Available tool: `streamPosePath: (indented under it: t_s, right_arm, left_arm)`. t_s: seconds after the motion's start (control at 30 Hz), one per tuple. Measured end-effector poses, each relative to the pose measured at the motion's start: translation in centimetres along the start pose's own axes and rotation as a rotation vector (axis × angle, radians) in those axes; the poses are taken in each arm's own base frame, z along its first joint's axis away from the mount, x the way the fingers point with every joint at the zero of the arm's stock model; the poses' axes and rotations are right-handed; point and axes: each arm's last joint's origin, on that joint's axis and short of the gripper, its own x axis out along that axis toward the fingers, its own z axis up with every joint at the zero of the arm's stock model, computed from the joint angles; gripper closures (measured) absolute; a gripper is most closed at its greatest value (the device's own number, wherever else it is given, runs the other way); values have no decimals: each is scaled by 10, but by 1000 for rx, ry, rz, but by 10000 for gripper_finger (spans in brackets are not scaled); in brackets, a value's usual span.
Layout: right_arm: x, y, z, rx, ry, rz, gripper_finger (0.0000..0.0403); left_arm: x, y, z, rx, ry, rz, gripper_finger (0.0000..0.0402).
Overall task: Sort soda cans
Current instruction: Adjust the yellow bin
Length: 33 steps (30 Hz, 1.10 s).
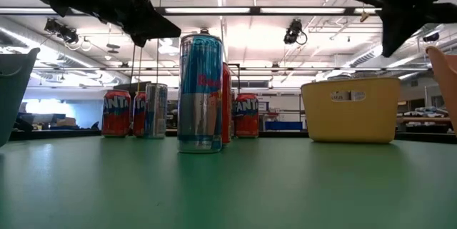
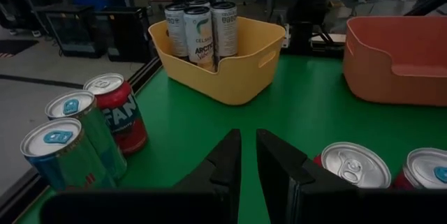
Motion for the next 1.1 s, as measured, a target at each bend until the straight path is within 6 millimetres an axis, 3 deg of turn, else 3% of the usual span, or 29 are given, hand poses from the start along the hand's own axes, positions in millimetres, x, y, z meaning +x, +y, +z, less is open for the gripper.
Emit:
streamPosePath:
  t_s: [0.13,0.33,1.1]
  right_arm:
    - [15,13,-14,45,2,35,403]
    - [40,20,-24,74,-2,-120,403]
    - [52,-11,8,102,-111,-515,403]
  left_arm:
    - [0,0,0,0,1,0,351]
    - [0,0,0,4,2,1,351]
    - [0,0,-1,4,6,1,351]
